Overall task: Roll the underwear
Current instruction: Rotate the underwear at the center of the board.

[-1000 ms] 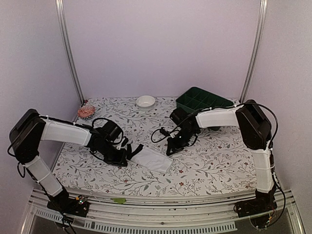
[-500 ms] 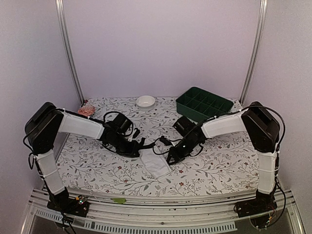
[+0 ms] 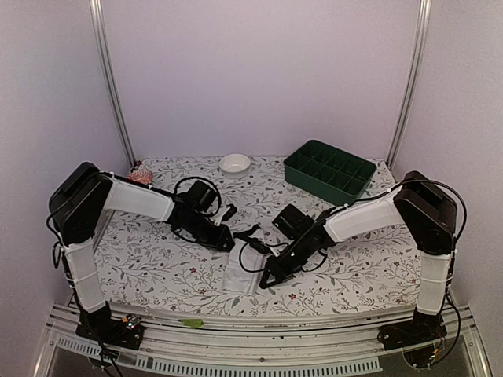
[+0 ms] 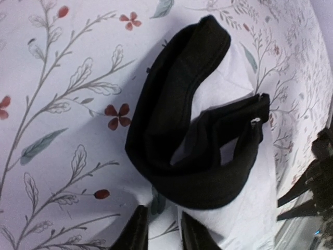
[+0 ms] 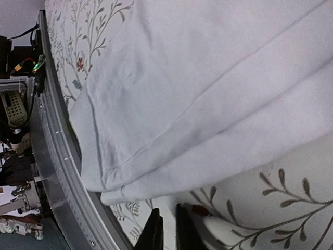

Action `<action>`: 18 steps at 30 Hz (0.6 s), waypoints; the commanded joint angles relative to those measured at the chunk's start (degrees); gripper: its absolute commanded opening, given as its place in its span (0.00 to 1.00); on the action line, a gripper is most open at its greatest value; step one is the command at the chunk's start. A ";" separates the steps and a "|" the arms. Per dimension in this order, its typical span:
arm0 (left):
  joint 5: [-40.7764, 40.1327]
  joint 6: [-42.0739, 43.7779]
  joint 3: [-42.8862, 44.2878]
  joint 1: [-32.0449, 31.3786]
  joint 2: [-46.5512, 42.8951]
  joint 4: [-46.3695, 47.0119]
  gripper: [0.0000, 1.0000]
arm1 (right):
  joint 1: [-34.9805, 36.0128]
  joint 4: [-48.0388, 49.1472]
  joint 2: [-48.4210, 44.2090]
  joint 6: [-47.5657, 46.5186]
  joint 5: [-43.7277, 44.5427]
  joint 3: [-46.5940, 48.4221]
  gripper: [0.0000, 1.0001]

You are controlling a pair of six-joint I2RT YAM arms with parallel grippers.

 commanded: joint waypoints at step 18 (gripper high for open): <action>-5.32 8.14 -13.96 -0.42 -20.96 -11.02 0.48 | -3.15 -0.15 -21.55 8.45 9.24 -4.50 0.75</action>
